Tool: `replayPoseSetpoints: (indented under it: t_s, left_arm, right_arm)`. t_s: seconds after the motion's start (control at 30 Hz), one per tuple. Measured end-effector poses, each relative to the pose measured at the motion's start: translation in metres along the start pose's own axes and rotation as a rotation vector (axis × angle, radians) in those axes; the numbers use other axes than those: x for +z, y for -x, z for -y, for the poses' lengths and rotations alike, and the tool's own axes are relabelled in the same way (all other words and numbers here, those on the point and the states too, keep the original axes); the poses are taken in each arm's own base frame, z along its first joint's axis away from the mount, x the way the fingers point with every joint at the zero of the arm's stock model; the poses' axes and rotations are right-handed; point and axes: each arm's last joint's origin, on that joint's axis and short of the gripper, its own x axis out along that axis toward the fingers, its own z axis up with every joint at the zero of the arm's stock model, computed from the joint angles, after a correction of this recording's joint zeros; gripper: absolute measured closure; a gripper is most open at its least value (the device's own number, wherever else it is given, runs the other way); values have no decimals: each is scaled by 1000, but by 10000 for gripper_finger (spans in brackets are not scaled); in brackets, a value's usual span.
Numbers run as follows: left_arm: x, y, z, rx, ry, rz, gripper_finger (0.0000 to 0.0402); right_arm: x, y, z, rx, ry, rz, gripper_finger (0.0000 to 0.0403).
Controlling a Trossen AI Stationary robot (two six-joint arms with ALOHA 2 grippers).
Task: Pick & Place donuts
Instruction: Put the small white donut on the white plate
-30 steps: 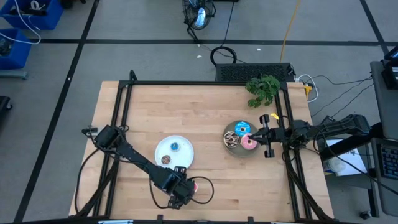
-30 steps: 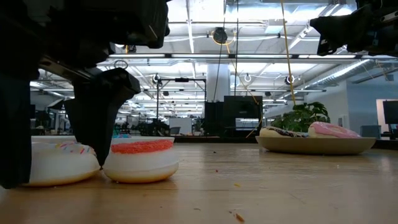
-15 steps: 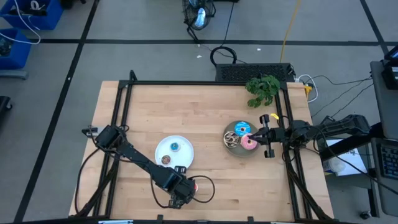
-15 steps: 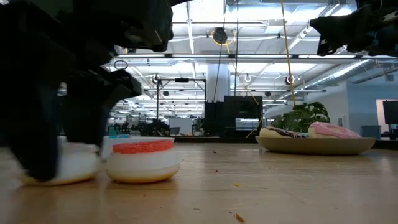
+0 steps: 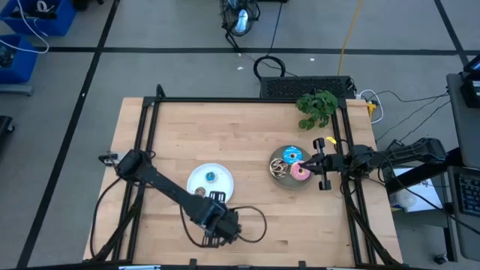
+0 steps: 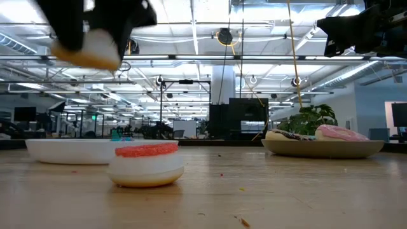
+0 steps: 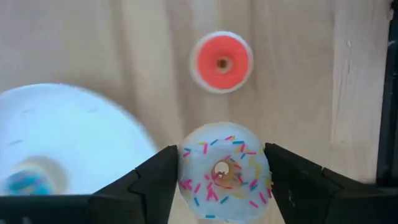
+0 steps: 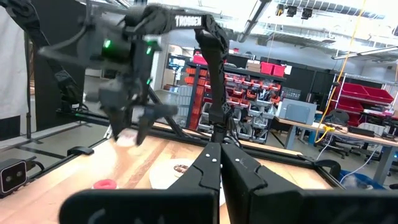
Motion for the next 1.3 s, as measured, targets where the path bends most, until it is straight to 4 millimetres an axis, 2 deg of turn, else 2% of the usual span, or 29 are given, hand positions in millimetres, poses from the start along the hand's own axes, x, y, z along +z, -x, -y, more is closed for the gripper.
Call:
replayPoseSetpoints:
  t_s: [0.13,0.23,0.33,0.53,0.63,0.73,1.0,1.1,1.3]
  left_arm:
    - [6,33,-12,31,-2,-6,168]
    - [9,49,-18,20,-63,1,177]
    - [11,59,-21,7,-151,27,193]
    - [6,66,-44,64,-116,32,224]
    - [2,60,-55,70,-89,47,230]
    - [-5,44,-65,55,-65,62,230]
    - [-34,-25,-93,34,7,-4,223]
    - [-41,-44,-102,10,34,-27,226]
    - [-45,-55,-112,9,77,-28,236]
  right_arm:
    - [0,0,0,0,0,0,403]
    - [0,0,0,0,0,0,403]
    - [0,0,0,0,0,-1,403]
    - [-1,0,0,2,0,-10,403]
    - [-1,0,0,2,0,-9,403]
    - [-1,0,0,2,0,-9,403]
    - [-1,0,0,2,2,-8,403]
    - [-1,0,0,2,3,-8,403]
    - [-1,0,0,2,3,-8,403]
